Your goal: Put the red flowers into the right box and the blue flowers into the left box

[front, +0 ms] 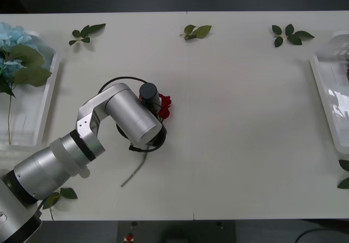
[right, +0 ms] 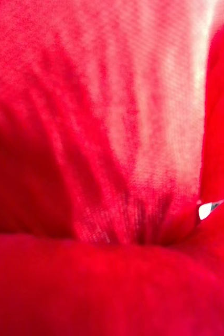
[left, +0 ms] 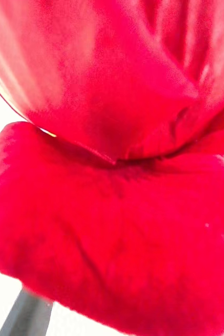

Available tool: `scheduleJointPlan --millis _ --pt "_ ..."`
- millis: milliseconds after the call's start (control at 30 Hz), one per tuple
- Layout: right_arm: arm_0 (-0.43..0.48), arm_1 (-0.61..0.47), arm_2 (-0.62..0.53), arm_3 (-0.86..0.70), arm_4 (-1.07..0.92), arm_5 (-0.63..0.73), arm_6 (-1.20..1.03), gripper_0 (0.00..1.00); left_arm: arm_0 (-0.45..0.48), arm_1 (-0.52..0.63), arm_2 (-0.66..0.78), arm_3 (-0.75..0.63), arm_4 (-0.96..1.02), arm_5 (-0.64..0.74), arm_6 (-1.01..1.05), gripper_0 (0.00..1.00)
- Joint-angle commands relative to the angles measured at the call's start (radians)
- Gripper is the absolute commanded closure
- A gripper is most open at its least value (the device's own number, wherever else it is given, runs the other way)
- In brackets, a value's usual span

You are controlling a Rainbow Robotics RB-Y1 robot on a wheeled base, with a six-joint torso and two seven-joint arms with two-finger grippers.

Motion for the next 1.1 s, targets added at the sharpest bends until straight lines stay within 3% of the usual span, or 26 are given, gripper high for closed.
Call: scheduleJointPlan --millis 33,400,467,500,633,767,967,1100 --pt "-0.016 0.048 0.002 0.088 0.055 -0.093 -0.001 1.00 -0.035 -0.007 0.017 -0.005 -0.007 0.005 0.019 0.47" --pt "-0.016 0.076 0.000 0.197 0.107 -0.197 -0.038 1.00 -0.037 -0.007 -0.003 -0.003 -0.024 0.001 0.030 0.90" --pt "-0.016 0.074 0.002 0.200 0.107 -0.200 -0.039 0.71 -0.037 -0.007 -0.003 -0.003 -0.024 0.001 0.030 1.00" --pt "-0.016 0.071 0.000 0.200 0.107 -0.202 -0.039 0.50 -0.037 -0.007 -0.003 -0.003 -0.024 0.001 0.030 1.00" --pt "-0.016 0.070 -0.021 0.200 0.107 -0.202 -0.027 0.11 -0.046 -0.007 -0.003 -0.003 -0.030 0.001 0.027 1.00" --pt "-0.016 0.065 -0.041 0.200 0.093 -0.200 -0.012 0.00 -0.054 -0.001 0.003 -0.031 -0.056 0.004 0.022 1.00" --pt "-0.016 0.018 -0.058 0.171 -0.053 -0.160 0.087 0.00 -0.052 0.030 0.049 -0.132 -0.062 0.042 0.007 1.00" --pt "-0.016 -0.050 -0.060 0.097 -0.264 -0.060 0.229 0.00 -0.035 0.051 0.092 -0.204 -0.039 0.059 -0.029 1.00"
